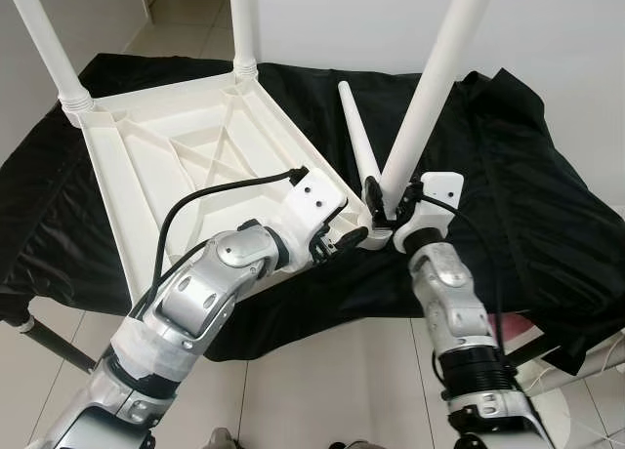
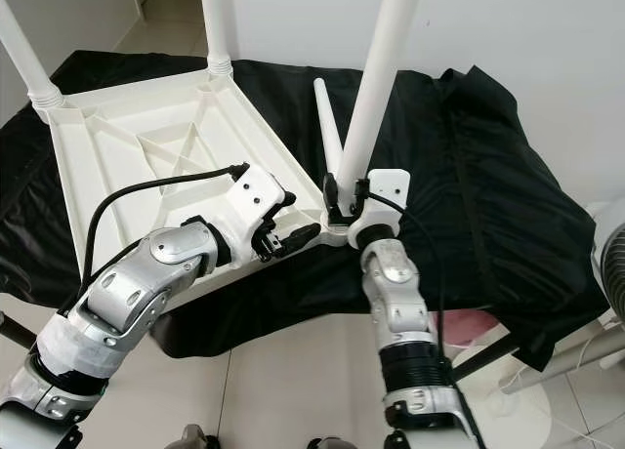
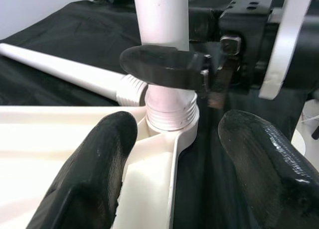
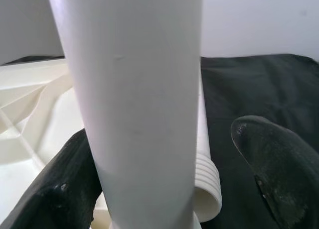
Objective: Building children table
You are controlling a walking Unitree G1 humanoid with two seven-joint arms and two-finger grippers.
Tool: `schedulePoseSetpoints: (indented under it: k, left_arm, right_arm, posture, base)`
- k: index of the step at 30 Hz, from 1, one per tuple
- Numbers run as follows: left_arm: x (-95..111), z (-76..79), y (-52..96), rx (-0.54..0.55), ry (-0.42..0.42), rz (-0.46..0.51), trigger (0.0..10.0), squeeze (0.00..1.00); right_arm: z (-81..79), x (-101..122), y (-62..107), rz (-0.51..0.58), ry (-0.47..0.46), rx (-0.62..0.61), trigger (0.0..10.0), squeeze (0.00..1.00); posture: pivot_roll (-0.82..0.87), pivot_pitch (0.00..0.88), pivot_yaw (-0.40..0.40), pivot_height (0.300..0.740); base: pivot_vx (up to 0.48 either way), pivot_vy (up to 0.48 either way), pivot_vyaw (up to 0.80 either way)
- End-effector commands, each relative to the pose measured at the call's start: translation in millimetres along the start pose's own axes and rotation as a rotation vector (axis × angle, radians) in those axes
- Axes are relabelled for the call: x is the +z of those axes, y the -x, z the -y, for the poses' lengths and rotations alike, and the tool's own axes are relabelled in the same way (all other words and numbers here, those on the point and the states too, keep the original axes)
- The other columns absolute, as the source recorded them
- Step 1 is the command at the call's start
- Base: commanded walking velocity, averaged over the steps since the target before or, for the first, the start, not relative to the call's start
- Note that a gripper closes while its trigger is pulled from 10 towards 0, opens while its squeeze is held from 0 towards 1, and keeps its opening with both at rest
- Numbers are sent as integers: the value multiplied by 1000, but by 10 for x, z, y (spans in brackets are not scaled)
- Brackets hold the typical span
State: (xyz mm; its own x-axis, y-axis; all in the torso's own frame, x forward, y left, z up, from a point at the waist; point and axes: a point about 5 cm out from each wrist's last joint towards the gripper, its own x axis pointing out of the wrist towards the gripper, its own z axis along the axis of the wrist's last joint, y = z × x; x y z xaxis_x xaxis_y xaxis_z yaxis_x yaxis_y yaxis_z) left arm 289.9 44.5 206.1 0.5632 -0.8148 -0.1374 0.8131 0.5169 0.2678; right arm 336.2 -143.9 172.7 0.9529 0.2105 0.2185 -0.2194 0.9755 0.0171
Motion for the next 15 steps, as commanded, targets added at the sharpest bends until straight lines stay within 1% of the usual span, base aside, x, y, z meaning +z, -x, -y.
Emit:
schedulePoseSetpoints:
  k: [1, 2, 4, 5, 6, 7, 8, 10, 12, 15]
  left_arm:
    - [-2, 50, -3, -98, -19, -2, 10000, 0]
    - [-2, 61, -2, -97, -18, -1, 10000, 0]
    - [-2, 61, -2, -97, -18, -1, 10000, 0]
    - [-13, 84, 1, -100, -17, 0, 10000, 0]
    - [-13, 84, 1, -100, -17, 0, 10000, 0]
    - [-26, 95, 2, -102, -16, -1, 10000, 0]
    - [-26, 95, 2, -102, -16, -1, 10000, 0]
    - [-64, 103, -10, -102, -18, -10, 10000, 0]
    - [-46, 91, -34, -93, -18, -10, 10000, 0]
    - [-57, 96, -47, -100, -19, -9, 10000, 0]
  right_arm:
    - [22, -44, -18, -44, 23, 116, 10000, 0]
    - [37, -66, -15, -66, 34, 174, 10000, 0]
    - [37, -66, -15, -66, 34, 174, 10000, 0]
    - [68, -99, -6, -94, 53, 230, 10000, 0]
    - [68, -99, -6, -94, 53, 230, 10000, 0]
    - [85, -126, -8, -109, 72, 264, 10000, 0]
    - [85, -126, -8, -109, 72, 264, 10000, 0]
    - [126, -193, -17, -141, 77, 289, 10000, 0]
    - [167, -235, -27, -156, 76, 295, 10000, 0]
    - [185, -278, -48, -172, 104, 302, 10000, 0]
  posture:
    - [-26, 49, -31, 740]
    - [-22, 48, -37, 740]
    - [-22, 48, -37, 740]
    - [-19, 46, -41, 740]
    - [-19, 46, -41, 740]
    - [-21, 34, -40, 740]
    - [-21, 34, -40, 740]
    - [-12, 26, -42, 740]
    - [-1, 21, -39, 740]
    - [-9, 5, -25, 740]
  base:
    - [0, 0, 0]
    - [0, 0, 0]
    - [0, 0, 0]
    - [0, 0, 0]
    - [0, 0, 0]
    - [0, 0, 0]
    - [0, 0, 0]
    - [0, 0, 0]
    - [0, 0, 0]
    - [0, 0, 0]
